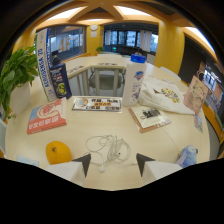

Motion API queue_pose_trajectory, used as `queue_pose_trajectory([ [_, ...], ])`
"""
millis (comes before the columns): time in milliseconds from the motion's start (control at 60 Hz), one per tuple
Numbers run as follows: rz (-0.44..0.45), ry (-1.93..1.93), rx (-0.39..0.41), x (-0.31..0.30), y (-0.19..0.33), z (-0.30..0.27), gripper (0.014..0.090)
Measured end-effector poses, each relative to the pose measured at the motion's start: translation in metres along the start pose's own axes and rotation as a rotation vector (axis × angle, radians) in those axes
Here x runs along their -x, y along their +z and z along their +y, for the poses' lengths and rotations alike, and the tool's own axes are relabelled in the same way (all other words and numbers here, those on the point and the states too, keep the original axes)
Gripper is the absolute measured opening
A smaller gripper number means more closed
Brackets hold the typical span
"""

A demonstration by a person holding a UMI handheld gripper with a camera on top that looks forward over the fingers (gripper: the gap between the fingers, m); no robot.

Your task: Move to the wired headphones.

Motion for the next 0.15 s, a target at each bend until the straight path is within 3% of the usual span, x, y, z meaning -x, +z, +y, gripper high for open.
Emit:
queue_pose_trajectory([
  [50,-0.001,0.0,0.0,0.0004,-0.0007,-0.0002,0.0832],
  [67,0.001,0.0,-0.001,0.0003,-0.0008,-0.0001,0.0865],
  [150,0.005,-0.006,-0.007,-0.0004,-0.0012,-0.0011,0.0865],
])
